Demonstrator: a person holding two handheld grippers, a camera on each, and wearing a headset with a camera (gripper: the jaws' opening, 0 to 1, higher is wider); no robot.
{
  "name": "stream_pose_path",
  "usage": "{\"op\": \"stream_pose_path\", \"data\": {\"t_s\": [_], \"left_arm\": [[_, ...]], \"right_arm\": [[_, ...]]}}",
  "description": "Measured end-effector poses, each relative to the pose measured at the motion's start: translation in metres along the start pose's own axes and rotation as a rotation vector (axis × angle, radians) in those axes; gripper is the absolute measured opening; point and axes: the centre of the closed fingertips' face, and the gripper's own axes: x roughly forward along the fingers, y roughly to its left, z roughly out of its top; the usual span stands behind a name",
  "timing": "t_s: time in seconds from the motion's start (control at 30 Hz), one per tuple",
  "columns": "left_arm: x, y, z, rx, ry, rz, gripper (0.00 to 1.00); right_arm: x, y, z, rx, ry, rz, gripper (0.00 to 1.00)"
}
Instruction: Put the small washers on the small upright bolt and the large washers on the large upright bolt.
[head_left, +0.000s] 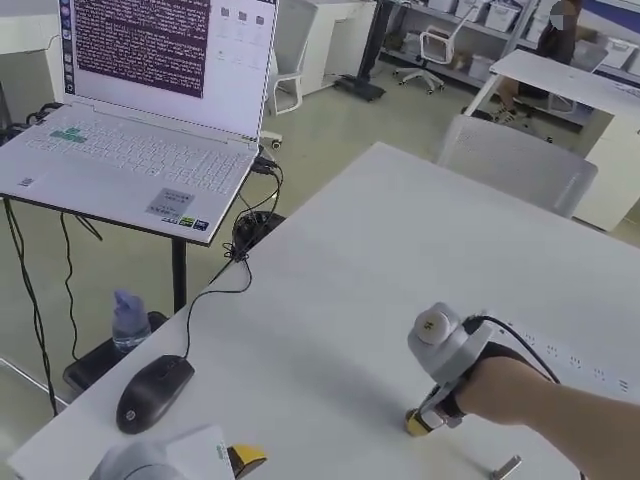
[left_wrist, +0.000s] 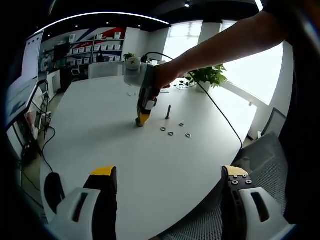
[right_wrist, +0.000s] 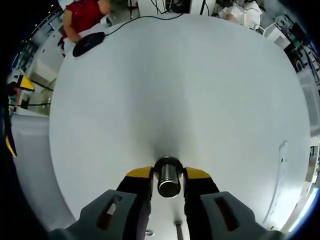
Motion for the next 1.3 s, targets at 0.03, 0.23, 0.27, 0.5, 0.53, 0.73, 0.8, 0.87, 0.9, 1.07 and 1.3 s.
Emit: {"op": "stream_pose_path", "data": {"t_s": [0.03,0.23,0.27,0.5,0.53,0.73,0.8,0.87,0.9,1.07,1.3], "left_arm": [[0.000,-0.001,0.000,0.000,0.000,-0.002,0.86],[0.002,-0.001,0.001,-0.001,-0.002,-0.004,0.86],[0.002,-0.002,0.001,0.000,0.000,-0.004,0.86],[0.001,-0.004,0.000,-0.002,0.002,-0.010,0.85],[0.001,-0.005,-0.001,0.000,0.005,-0.011,0.85],[-0.001,-0.005,-0.001,0.002,0.004,-0.015,0.84],[-0.001,-0.006,-0.001,-0.001,0.002,-0.017,0.84],[-0.001,-0.008,-0.002,0.005,0.008,-0.020,0.84],[0.000,-0.009,-0.003,0.004,0.012,-0.024,0.84],[-0.002,-0.010,-0.001,0.015,0.017,-0.039,0.84],[-0.004,-0.007,0.003,0.043,0.022,-0.055,0.84]], "right_arm": [[0.000,0.000,0.000,-0.006,-0.001,0.000,0.25],[-0.001,-0.002,0.002,-0.015,-0.013,-0.008,0.33],[-0.001,-0.002,0.001,-0.016,-0.011,-0.005,0.33],[-0.005,-0.001,0.000,-0.021,-0.013,0.000,0.34],[-0.005,0.000,0.000,-0.020,-0.014,0.003,0.34],[-0.009,-0.001,0.001,-0.014,-0.024,-0.004,0.34],[-0.013,-0.002,0.000,-0.010,-0.030,-0.007,0.34],[-0.017,-0.005,0.000,-0.003,-0.037,-0.017,0.34],[-0.019,-0.005,-0.001,0.000,-0.042,-0.018,0.34],[-0.033,-0.007,-0.002,0.026,-0.071,-0.025,0.34],[-0.051,-0.006,-0.001,0.081,-0.117,-0.018,0.34]]}}
